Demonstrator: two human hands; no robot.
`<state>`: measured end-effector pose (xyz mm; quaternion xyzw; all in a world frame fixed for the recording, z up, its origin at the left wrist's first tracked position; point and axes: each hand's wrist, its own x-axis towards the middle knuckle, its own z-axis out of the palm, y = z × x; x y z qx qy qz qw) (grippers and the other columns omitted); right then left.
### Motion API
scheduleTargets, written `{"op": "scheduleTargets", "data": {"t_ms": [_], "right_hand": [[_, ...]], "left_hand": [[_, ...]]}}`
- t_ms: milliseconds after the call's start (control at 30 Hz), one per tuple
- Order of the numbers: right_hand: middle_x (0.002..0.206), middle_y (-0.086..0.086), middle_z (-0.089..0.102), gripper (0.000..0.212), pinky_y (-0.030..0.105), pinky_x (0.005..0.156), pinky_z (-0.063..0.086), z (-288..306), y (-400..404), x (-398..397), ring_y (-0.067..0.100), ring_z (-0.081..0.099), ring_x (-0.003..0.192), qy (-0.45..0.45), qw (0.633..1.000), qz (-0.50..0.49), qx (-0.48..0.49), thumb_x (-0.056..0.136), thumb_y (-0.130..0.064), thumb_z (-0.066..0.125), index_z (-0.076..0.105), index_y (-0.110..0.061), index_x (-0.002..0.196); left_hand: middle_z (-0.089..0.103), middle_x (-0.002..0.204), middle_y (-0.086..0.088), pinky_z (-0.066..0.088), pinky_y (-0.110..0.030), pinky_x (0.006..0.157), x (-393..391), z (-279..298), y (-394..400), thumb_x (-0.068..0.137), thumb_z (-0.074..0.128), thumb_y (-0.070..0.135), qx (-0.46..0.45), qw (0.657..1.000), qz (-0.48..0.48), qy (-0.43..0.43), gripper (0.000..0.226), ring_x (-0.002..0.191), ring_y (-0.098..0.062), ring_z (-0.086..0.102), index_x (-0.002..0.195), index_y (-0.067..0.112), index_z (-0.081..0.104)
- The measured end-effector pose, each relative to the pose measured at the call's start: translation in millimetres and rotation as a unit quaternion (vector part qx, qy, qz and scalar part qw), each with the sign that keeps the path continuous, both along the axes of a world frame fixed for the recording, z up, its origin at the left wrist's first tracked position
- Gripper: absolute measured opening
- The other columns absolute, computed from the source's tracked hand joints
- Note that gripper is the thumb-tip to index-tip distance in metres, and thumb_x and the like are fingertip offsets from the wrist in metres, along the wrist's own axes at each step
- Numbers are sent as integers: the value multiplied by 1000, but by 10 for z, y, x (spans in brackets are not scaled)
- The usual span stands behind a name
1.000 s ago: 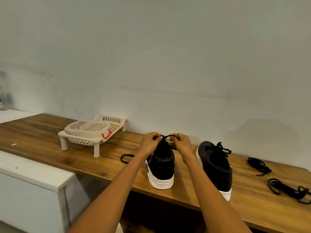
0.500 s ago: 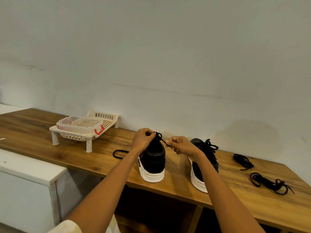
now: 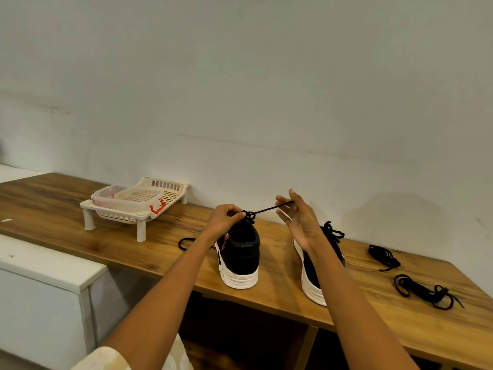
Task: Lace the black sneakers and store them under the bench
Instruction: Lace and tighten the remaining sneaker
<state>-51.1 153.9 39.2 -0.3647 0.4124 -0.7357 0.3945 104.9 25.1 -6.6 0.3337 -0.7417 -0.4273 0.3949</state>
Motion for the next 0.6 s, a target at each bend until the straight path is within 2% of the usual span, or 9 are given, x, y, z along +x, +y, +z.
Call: {"op": "scheduleTargets", "data": {"t_ms": [67,100,167,233,300,367,433,500,600], "right_hand": [[76,4,67,15,32,85,54,21,-37,26,17,65,77,-88,995,25,-42,92,-25,58,58,-14,83],[70,3,63,16,32,83,56,21,-57,42,16,64,70,-97,994,26,-47,92,-25,57,57,-13,81],[66,2,56,19,32,82,57,11,-107,83,13,59,63,-79,996,21,-43,93,-25,57,57,-10,81],[74,3,58,16,29,78,58,-7,-141,113,11,58,63,-45,998,27,-47,93,-20,56,62,-6,88],[86,4,63,13,23,68,56,-18,-157,137,8,58,64,-6,998,29,-51,93,-11,54,65,-7,100],[91,4,66,20,19,61,52,-35,-186,151,6,55,61,26,998,28,-45,93,-4,53,63,-10,109],[91,3,68,26,20,57,49,-52,-218,164,8,53,59,80,996,21,-22,93,-2,54,58,-12,116],[93,7,70,26,21,59,49,-75,-260,201,11,56,60,181,983,3,31,92,-1,56,57,-7,117],[93,16,70,17,13,58,51,-173,-342,276,10,62,62,342,930,-56,125,89,-4,63,65,1,104]], "left_hand": [[67,89,0,45,-12,65,57,54,-7,88,65,18,15,999,-28,-14,9,87,-12,62,95,12,67],[66,88,2,44,-12,64,66,72,-6,87,66,18,14,999,-29,-24,8,85,-10,61,94,13,66],[67,90,1,48,-18,72,53,87,-12,85,68,19,-1,999,-15,-38,9,87,-11,62,92,14,67],[69,96,-2,51,-26,81,27,80,-14,84,69,23,-35,998,9,-60,14,91,-13,62,94,14,70],[70,100,-1,49,-25,80,9,75,5,85,68,27,-85,992,32,-89,19,91,-11,60,99,13,71],[70,102,0,47,-22,77,-8,86,38,86,66,30,-120,985,50,-112,23,90,-9,59,102,14,71],[71,103,0,50,-26,78,-33,79,73,86,65,33,-131,981,70,-121,25,92,-12,62,103,15,72],[71,100,1,53,-30,78,-58,60,98,85,65,37,-127,980,96,-120,26,93,-14,64,101,17,72],[72,96,3,55,-33,77,-75,49,89,83,66,39,-95,984,115,-101,22,90,-13,64,94,21,73]]}}
